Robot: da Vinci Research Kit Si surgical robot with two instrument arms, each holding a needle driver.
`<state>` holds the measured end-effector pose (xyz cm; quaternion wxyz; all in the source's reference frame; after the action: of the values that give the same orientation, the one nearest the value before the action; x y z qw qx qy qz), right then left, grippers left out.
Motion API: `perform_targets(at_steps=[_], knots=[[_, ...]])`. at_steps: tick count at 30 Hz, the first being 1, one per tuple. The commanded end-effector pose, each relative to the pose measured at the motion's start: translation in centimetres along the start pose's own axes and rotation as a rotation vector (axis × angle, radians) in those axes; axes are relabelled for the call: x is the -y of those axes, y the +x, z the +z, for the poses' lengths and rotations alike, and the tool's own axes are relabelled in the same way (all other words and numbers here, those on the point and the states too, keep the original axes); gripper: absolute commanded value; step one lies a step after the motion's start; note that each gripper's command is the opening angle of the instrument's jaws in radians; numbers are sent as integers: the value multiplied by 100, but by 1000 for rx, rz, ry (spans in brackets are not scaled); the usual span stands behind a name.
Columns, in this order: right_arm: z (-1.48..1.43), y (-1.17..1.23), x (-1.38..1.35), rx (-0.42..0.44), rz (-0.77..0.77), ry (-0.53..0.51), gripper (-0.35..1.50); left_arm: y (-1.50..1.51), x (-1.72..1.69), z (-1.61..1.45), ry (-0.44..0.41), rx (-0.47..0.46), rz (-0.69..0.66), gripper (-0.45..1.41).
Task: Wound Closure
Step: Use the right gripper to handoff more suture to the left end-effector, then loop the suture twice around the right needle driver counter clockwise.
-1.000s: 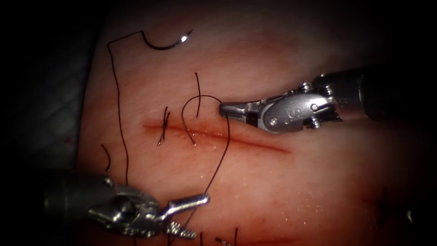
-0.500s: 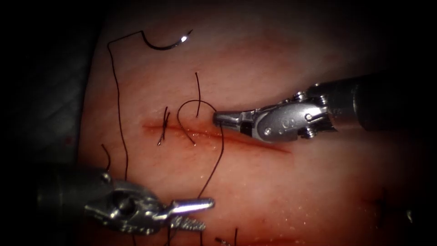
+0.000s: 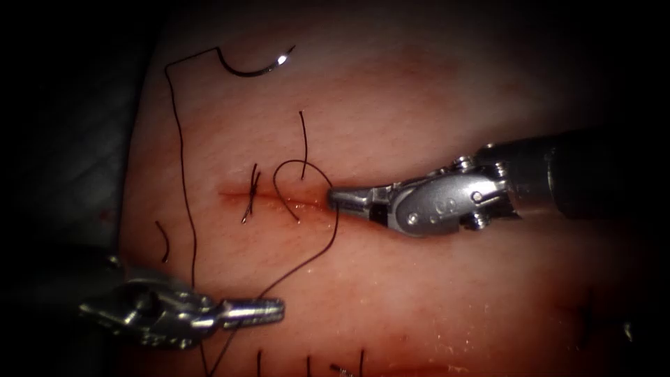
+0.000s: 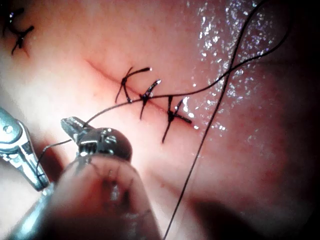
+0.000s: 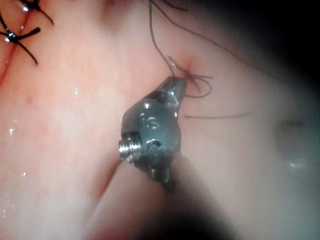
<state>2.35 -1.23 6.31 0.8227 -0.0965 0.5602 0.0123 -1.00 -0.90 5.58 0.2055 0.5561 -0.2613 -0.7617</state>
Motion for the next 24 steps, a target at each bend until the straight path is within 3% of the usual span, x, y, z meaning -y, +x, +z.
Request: perform_targets(at_steps=[1,2,3,5,6,13,19,22,24], knots=[[3,2,7,-16,52,-14,32,-2,-4,3,7,4,-1,-45],[1,5,8,-26,66,-23,83,-3,-4,-1,13,7,-3,-45],[-1,8,8,-34,81,-30,114,-4,-3,-6,18,15,-4,-45],[-7,15,8,-57,102,-18,145,-7,-3,-20,30,28,-8,-45],[-10,18,9,-66,115,-10,148,-8,-3,-26,38,34,-10,-45],[-52,38,8,-137,155,-32,148,-15,5,-77,99,116,-19,-45],[-74,49,-19,-133,197,-64,148,-11,19,-96,124,118,3,-45],[-73,53,-38,-122,107,-85,125,-8,25,-98,128,118,10,-45],[-67,54,-49,-103,50,-80,83,-8,29,-98,130,115,19,-45]])
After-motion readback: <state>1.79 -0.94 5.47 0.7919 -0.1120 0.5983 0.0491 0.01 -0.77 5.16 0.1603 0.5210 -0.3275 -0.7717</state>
